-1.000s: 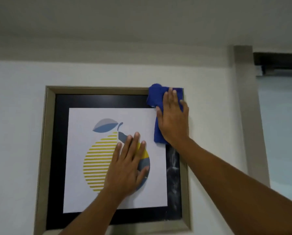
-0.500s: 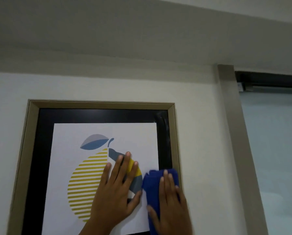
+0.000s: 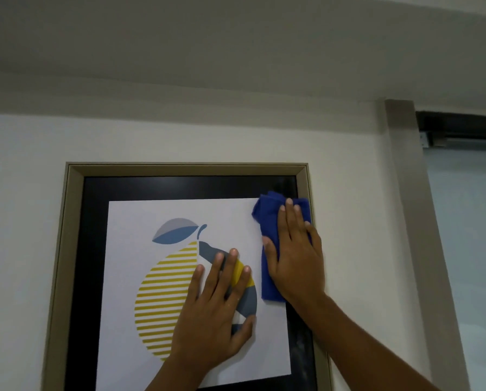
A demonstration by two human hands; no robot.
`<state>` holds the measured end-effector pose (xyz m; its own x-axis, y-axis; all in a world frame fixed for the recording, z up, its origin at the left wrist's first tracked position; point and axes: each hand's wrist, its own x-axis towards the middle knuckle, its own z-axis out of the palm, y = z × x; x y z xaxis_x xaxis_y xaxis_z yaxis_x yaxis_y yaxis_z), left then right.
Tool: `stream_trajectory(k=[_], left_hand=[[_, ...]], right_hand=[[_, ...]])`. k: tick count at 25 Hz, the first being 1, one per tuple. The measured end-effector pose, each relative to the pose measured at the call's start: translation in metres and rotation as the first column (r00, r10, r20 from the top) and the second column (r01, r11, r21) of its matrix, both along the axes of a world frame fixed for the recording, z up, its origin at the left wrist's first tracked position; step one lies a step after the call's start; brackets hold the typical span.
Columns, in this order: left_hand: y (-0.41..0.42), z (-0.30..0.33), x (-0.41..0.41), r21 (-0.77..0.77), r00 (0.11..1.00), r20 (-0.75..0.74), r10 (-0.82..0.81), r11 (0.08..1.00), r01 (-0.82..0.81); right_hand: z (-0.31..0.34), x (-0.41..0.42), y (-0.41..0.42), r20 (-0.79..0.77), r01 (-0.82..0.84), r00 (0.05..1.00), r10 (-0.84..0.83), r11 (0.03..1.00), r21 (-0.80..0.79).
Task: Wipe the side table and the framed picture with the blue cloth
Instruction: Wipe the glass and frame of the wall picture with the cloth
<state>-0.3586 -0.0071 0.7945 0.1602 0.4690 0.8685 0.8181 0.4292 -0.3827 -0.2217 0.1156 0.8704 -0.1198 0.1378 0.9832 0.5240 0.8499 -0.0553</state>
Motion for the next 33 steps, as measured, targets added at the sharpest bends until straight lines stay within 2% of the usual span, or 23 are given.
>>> stream_trajectory(k=[5,7,12,15,18,24,27,31,33], left_hand=[[-0.003,0.003,0.002,-0.016,1.000,-0.007,0.016,1.000,-0.017],[-0.003,0.003,0.003,-0.022,1.000,-0.007,0.015,1.000,-0.015],[-0.001,0.000,-0.004,-0.031,1.000,-0.013,0.017,0.999,-0.017],[-0.005,-0.003,-0.005,0.004,0.999,-0.044,-0.016,1.000,0.016],[-0.004,-0.003,-0.005,0.020,0.999,-0.044,-0.019,1.000,0.020],[0.002,-0.032,-0.003,0.052,1.000,-0.014,0.012,0.999,-0.011],[0.003,-0.050,-0.002,0.064,1.000,-0.014,0.006,0.998,-0.005],[0.006,-0.059,-0.003,0.076,1.000,-0.029,0.003,0.997,-0.001],[0.006,-0.059,-0.006,0.070,0.999,-0.049,0.001,0.998,0.003]], right_hand=[[-0.091,0.008,-0.005,0.042,-0.008,0.999,0.009,1.000,-0.028],[-0.073,0.009,-0.003,0.058,-0.023,0.998,0.023,1.000,-0.002],[0.044,0.000,-0.005,0.014,0.052,0.999,-0.053,0.999,0.008],[0.061,-0.004,-0.002,-0.019,0.071,0.997,-0.071,0.997,0.036],[0.017,-0.003,0.002,-0.060,-0.028,0.998,0.030,0.999,0.035],[-0.167,-0.005,-0.010,-0.070,-0.149,0.987,0.143,0.985,-0.087],[-0.176,-0.006,-0.012,-0.089,-0.130,0.989,0.120,0.985,-0.117],[-0.163,-0.031,-0.035,-0.290,-0.226,0.944,0.156,0.947,-0.227],[-0.167,-0.033,-0.036,-0.293,-0.241,0.940,0.173,0.946,-0.215]])
